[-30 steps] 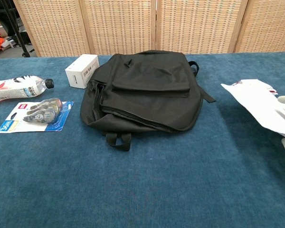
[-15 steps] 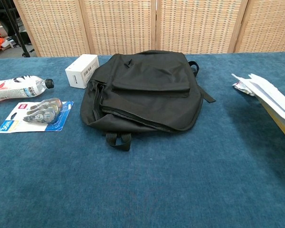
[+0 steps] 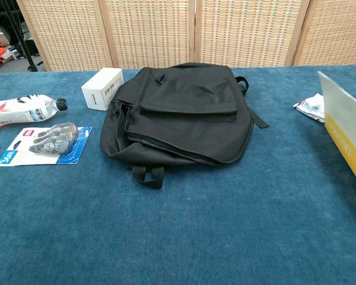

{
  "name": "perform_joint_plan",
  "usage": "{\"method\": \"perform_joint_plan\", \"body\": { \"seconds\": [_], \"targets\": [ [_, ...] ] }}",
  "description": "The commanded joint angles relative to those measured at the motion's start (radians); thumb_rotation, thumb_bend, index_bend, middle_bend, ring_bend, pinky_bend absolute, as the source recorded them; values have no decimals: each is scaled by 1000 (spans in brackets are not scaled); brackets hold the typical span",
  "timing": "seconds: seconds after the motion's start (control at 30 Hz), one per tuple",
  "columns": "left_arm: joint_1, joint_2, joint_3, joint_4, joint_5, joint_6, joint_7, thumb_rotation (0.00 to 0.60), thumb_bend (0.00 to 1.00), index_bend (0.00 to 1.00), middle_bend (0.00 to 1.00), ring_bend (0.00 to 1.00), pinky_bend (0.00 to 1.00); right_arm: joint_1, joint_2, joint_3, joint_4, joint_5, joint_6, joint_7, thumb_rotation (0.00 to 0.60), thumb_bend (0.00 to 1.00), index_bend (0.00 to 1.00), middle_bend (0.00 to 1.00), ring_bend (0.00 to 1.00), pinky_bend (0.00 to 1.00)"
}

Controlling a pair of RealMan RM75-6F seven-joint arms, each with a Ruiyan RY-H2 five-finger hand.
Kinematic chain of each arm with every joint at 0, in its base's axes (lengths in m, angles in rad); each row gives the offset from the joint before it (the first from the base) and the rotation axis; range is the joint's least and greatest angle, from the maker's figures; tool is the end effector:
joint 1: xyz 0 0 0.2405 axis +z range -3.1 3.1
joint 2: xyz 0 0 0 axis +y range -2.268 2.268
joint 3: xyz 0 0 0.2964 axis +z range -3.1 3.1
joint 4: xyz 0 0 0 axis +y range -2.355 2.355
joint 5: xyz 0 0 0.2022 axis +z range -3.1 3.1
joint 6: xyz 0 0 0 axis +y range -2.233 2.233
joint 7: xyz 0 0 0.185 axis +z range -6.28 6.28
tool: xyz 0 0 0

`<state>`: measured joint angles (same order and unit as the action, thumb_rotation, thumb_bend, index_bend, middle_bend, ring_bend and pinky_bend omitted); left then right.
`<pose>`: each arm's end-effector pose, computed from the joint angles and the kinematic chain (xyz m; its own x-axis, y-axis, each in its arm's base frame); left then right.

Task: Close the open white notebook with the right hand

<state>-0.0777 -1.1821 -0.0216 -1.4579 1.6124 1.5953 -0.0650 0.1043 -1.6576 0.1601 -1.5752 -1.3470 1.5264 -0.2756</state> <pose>-0.3453 0.2165 0.1795 0.4170 -0.0759 0.9057 0.8990 -0.1122 -0.4233 -0.2959 -0.2436 0.0328 0.1605 0.0698 0.9846 -0.9787 0.1408 0.1496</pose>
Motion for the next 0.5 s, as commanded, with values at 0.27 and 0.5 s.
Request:
{"method": "perform_joint_plan", "body": {
  "seconds": [0.27,0.5],
  "targets": [
    [0,0,-1,-1,0,1,-1,554,68,0,0,0,0,-12,4,16,-2,14,31,-5,600,544,0,0,0,0],
    [2,2,-1,-1,1,5,-4,552,67,0,0,0,0,-25,2,15,2,14,53,-1,600,555,0,0,0,0]
  ]
}}
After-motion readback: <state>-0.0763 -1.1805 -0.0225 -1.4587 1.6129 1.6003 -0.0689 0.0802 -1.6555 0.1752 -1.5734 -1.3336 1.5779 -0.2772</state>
